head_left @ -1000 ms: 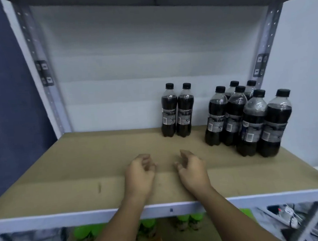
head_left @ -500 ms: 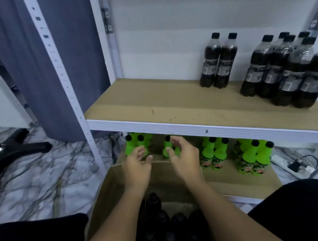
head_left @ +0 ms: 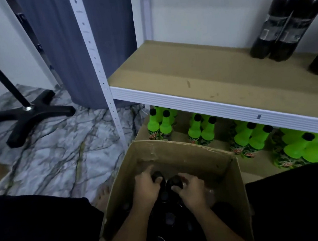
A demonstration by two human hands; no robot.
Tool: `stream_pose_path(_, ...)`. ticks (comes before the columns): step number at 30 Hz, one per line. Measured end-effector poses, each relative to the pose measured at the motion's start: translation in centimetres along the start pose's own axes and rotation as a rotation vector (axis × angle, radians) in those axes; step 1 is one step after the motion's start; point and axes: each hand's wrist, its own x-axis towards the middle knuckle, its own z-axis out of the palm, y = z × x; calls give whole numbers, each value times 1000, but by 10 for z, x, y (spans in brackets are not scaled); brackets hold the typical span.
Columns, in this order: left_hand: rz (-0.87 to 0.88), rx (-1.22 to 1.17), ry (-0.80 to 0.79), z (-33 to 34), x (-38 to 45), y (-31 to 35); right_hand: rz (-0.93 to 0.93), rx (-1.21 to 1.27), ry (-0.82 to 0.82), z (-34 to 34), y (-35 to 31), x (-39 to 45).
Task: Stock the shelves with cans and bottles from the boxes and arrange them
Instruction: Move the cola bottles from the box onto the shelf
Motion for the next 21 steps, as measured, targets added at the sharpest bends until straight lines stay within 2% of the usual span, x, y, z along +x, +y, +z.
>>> stream_pose_path(4,32,102,-35,5,5,-6,10,39,51,14,5,9)
stream_pose_path(12,72,167,25,7,5,-11,21,148,83,23,10,10)
stream_pose_path(21,165,-31,141,-7,-3,25,-75,198,182,-17,-5,7)
